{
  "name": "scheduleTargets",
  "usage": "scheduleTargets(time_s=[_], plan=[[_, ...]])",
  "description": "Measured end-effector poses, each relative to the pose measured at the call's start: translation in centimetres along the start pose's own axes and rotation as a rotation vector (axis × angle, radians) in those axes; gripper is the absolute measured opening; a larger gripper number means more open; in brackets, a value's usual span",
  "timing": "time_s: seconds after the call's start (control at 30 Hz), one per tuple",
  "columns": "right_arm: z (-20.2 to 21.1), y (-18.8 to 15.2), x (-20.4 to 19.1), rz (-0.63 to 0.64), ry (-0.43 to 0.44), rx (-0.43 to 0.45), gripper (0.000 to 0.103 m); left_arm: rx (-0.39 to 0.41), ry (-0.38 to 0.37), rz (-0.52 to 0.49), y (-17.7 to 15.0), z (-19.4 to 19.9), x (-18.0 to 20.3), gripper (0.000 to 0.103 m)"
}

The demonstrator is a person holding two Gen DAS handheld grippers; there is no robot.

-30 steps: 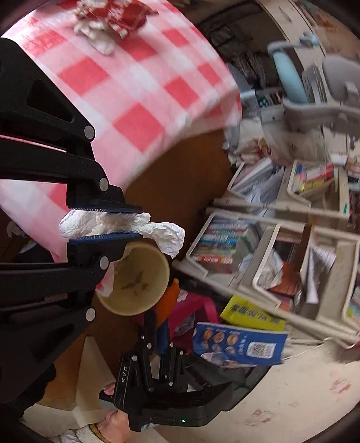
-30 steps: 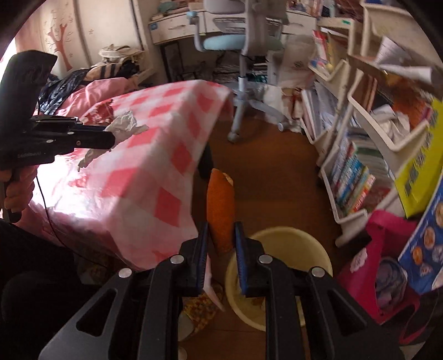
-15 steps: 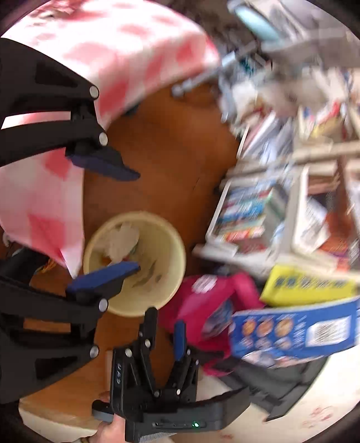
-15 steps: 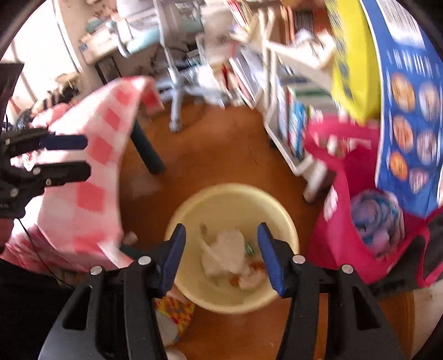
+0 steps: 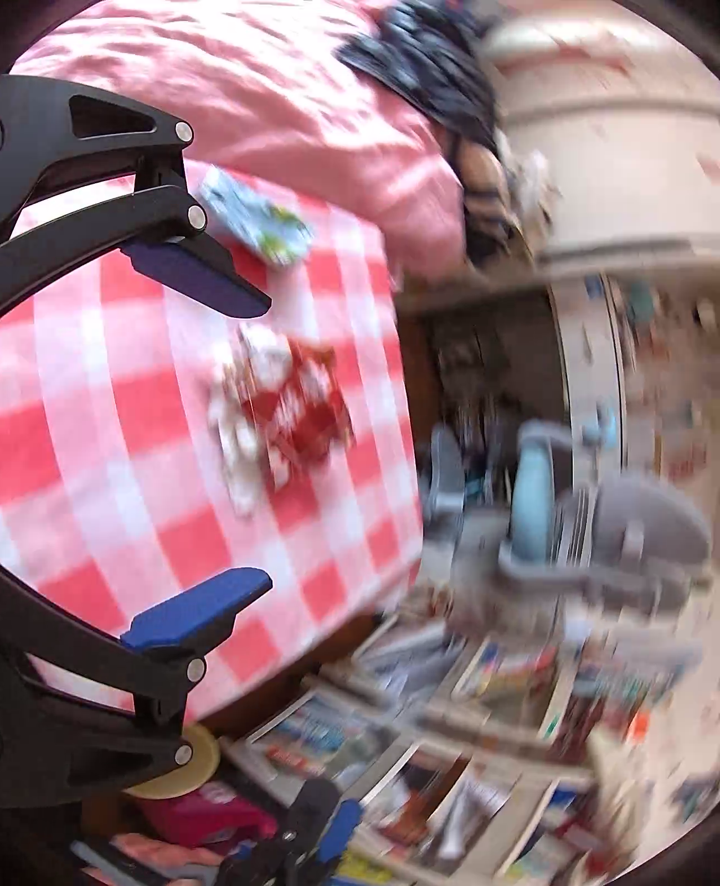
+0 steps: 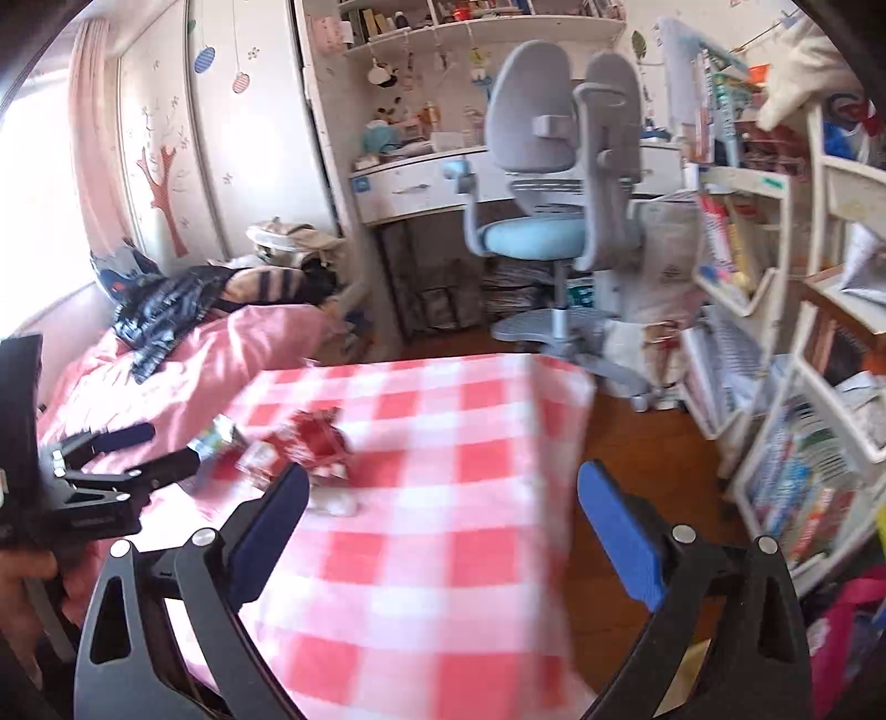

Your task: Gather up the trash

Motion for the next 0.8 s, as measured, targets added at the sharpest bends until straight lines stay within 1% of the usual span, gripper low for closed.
scheduleTargets(time_s=[0.03,0.07,0.1,0.13,0.17,0.27,0.37,0.43,0.5,0.6,0.73,0.8], plan=[[-0.8,-0.8,-1.0,0.012,0.014,-0.014,0.094,-0.013,0.038,0.047,-0.5,-0.3,-2.2,0.088],[-1.3,-1.7,-2.1,0.044,0.021,-0.053,0.094,-0.033,0.073,0.071,-1.1,-0.6,-3.7,0.088],[-1.9,-2.3,-2.9,0.085,0.023,-0.089,0.094,-0.054,0.105,0.077,-1.4,-0.9,-5.3,0.088],[-2.3,-2.4,-3.4,0.119,0.011,-0.091,0.094,-0.062,0.123,0.069,-1.5,-1.0,-6.1,0.088],[-2.5,-2.6,-3.5,0.128,0.001,-0.095,0.094,-0.055,0.121,0.059,-1.4,-0.7,-7.1,0.088],[-3.8,-2.7,-3.6,0.073,-0.010,-0.127,0.094,-0.037,0.135,0.030,-1.2,-0.2,-8.9,0.088],[-4.0,-2.9,-4.8,0.052,-0.044,-0.141,0.094,-0.028,0.128,0.064,-0.8,0.0,-9.6,0.088],[-4.2,-3.1,-5.6,0.022,-0.048,-0.145,0.094,-0.019,0.120,0.086,-0.4,0.2,-10.0,0.088],[-4.4,-3.6,-6.4,0.016,-0.040,-0.155,0.094,-0.018,0.121,0.084,-0.2,0.3,-10.0,0.089],[-4.7,-4.0,-7.3,0.087,-0.039,-0.161,0.094,-0.017,0.130,0.075,-0.1,0.5,-10.0,0.089],[-5.1,-4.2,-7.1,0.130,-0.061,-0.170,0.094,-0.023,0.144,0.084,-0.2,0.5,-10.7,0.090],[-5.2,-4.3,-7.1,0.172,-0.072,-0.169,0.094,-0.030,0.149,0.093,-0.4,0.4,-11.0,0.090]])
Point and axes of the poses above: each gripper's, at about its wrist camera, not at the fingertips, and z roughly against the way its jaws point, x to its right, y to its top, the point moved 5 cm from there along -z, roughly the way its jaws point, and after that the axes turned 13 degrees about x, right-handed, at the moved point
